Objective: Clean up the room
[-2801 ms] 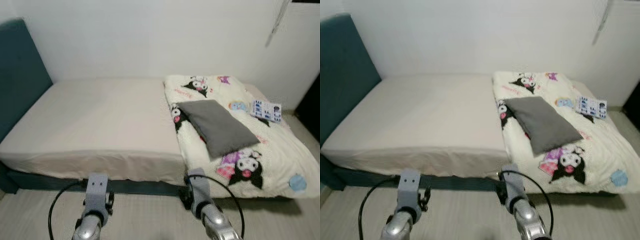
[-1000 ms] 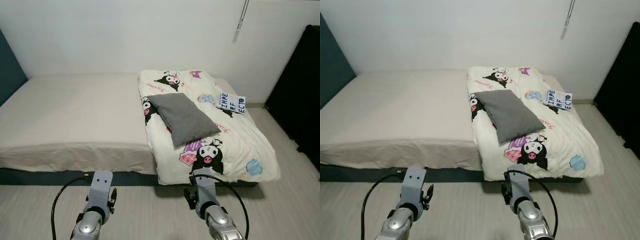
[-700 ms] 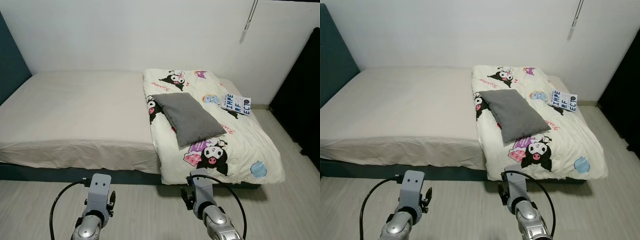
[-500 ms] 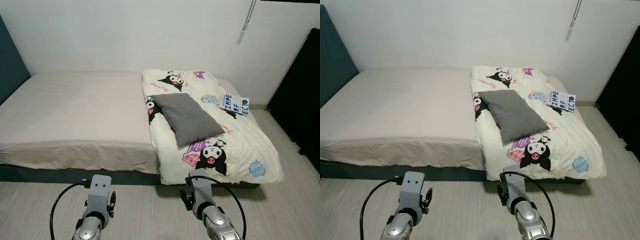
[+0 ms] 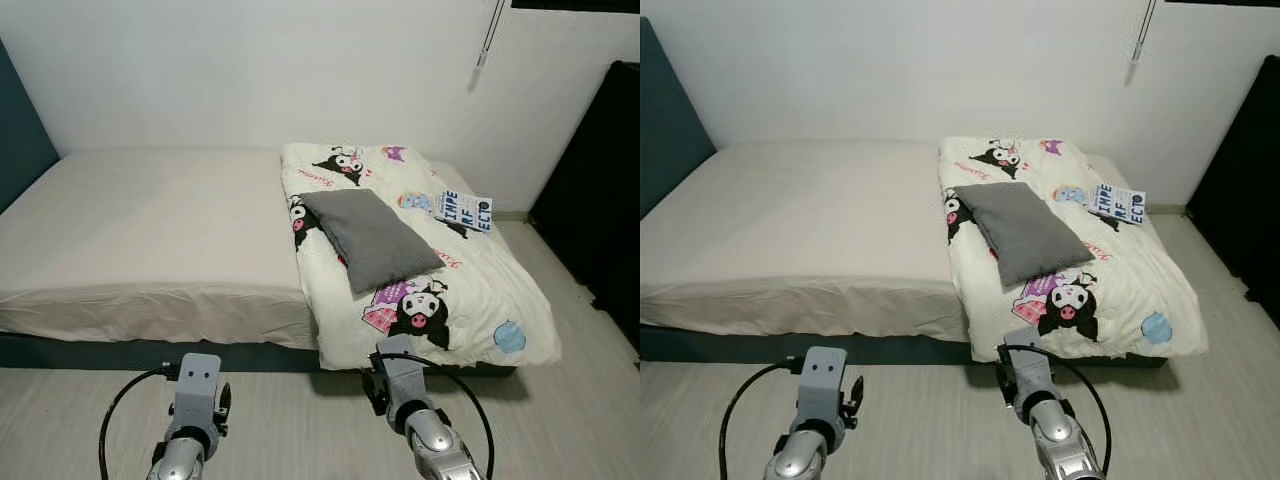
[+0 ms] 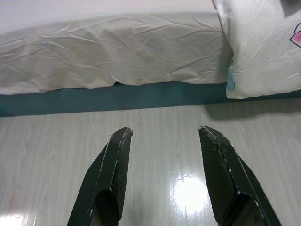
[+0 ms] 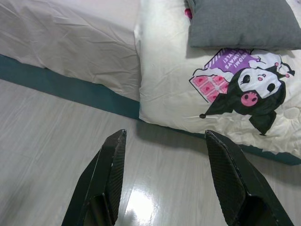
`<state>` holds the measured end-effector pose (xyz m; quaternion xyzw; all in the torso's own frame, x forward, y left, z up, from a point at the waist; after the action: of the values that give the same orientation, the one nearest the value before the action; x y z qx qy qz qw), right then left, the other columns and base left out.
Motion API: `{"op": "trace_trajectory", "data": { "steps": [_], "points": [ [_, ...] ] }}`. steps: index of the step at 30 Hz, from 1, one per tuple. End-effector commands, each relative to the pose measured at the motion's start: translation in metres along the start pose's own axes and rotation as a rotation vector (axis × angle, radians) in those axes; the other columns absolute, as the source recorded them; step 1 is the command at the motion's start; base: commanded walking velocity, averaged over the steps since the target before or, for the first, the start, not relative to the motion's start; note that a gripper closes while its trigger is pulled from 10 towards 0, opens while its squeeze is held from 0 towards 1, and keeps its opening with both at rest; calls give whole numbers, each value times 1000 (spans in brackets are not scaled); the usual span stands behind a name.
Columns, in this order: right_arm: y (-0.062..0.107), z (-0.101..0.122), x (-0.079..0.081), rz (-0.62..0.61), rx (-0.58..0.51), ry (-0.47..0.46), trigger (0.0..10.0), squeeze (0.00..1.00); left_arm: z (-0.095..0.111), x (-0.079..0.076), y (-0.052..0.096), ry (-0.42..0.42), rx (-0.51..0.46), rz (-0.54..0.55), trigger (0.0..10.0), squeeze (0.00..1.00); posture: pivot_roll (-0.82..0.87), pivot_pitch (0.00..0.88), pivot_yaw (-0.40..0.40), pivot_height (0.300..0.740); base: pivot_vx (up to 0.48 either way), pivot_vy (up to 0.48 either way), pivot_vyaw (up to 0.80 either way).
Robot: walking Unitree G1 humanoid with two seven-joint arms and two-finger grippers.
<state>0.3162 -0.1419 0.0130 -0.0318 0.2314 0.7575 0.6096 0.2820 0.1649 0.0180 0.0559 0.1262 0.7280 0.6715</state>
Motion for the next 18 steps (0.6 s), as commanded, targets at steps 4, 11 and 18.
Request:
{"op": "trace_trajectory", "data": {
  "steps": [4, 11, 18],
  "points": [
    [3, -3, 0, -4, -2, -1, 10000, 0, 1, -3, 1, 15, -7, -21, 10000, 0, 34, 116, -15, 740, 0, 0, 0],
    [4, -4, 1, -7, -2, -1, 10000, 0, 3, -8, 0, 16, -21, -36, 10000, 0, 32, 118, -11, 740, 0, 0, 0],
    [5, -5, 0, -8, -1, -5, 10000, 0, 4, -9, 0, 24, -30, -51, 10000, 0, 32, 118, -13, 740, 0, 0, 0]
  ]
}}
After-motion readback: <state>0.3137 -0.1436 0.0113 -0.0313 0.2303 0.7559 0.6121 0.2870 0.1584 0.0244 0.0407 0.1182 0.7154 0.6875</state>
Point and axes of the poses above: a point about 5 cm out from each wrist's last joint towards the gripper, its own y axis pointing back from the gripper into the wrist, its own z axis along the axis of the wrist's last joint, x = y × z, the point moved 2 cm from there along -y, pointing out of the wrist towards the gripper, and after that the axes turned 11 degrees about y, right-handed, at the moved point
